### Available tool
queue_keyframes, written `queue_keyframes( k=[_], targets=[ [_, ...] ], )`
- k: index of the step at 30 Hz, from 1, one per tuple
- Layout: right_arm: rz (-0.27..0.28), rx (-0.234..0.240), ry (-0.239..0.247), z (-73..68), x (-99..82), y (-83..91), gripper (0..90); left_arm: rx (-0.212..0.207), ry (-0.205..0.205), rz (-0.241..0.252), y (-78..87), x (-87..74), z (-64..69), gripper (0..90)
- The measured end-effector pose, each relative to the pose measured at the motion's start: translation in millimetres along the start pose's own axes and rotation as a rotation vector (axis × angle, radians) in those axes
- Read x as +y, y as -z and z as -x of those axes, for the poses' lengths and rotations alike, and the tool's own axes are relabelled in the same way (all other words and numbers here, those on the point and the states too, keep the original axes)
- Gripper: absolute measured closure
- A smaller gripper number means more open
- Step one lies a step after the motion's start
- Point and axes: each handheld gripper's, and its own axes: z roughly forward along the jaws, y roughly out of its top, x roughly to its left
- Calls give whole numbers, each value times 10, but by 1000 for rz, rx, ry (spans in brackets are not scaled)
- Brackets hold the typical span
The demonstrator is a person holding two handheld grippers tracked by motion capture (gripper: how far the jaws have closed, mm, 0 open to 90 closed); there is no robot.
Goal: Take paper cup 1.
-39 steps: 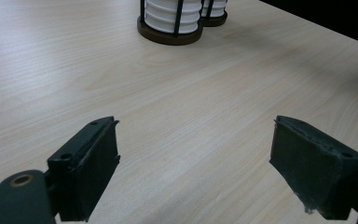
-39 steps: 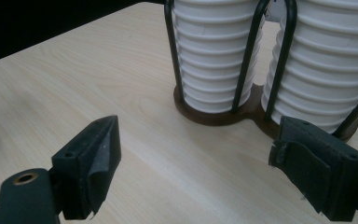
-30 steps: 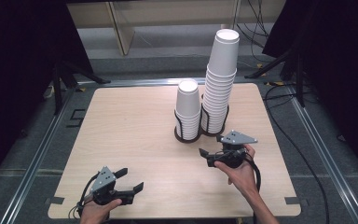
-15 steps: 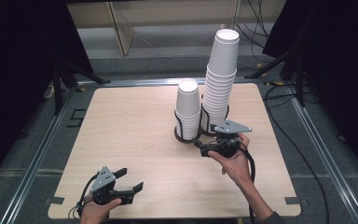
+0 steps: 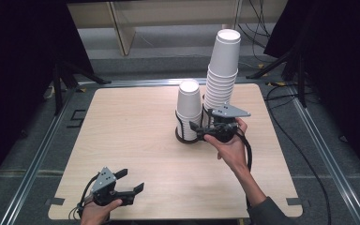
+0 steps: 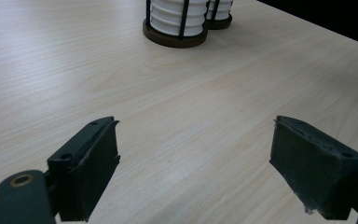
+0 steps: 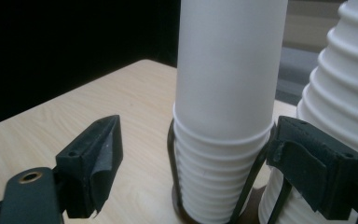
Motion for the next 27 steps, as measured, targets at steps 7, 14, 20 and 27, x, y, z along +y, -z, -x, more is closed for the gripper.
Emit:
queue_keyframes(
  k=[7,14,20,27],
  targets=[
    [26,-10,4,21,146,-112,175,4,-1,-8,7,3,1,145],
    [13,-25,6,44,227,-265,176,-9,1,-4,-5,-5,1,145],
    [12,-52,-14,54,294,-337,175,-12,-2,-12,-5,-4,3,145],
    [0,-83,-37,30,355,-427,175,-16,3,-5,-18,-9,11,145]
  ],
)
